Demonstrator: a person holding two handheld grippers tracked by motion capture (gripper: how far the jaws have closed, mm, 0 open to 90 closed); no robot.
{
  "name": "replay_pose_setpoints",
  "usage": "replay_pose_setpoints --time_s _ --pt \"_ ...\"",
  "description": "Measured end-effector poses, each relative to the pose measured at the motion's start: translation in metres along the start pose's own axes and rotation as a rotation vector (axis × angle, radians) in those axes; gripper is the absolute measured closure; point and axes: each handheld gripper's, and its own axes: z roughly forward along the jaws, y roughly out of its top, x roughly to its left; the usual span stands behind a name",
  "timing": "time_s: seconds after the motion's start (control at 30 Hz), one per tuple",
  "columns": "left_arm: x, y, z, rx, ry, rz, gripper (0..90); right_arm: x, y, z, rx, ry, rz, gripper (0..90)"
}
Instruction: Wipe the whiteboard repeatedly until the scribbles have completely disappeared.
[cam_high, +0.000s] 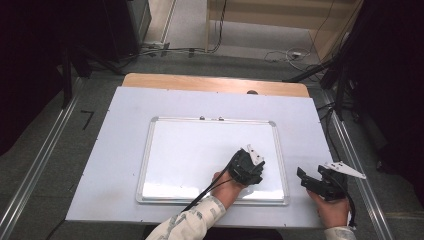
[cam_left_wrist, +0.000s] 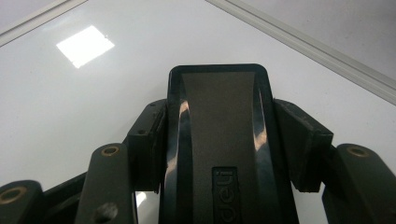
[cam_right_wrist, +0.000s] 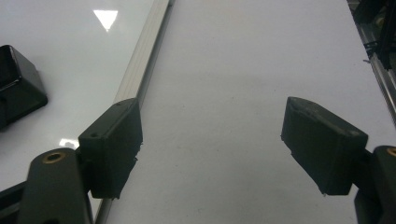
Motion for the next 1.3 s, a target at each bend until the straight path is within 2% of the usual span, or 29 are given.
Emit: replay_pose_setpoints --time_s 0.4,0.73,1.3 --pt "0.012 -0.01 -0.01 -0.001 0.001 -0.001 41.5 0.0 -0.001 -0.002 -0.004 -0.005 0.002 19.3" --pt "0.027 -0.023 -0.023 -0.004 0.004 -0.025 41.5 -0.001 -0.001 -0.001 -0.001 -0.001 0.0 19.2" --pt "0.045 -0.041 -0.042 -0.004 0.014 -0.031 41.6 0.0 -0.001 -0.002 0.001 -0.001 0.003 19.3"
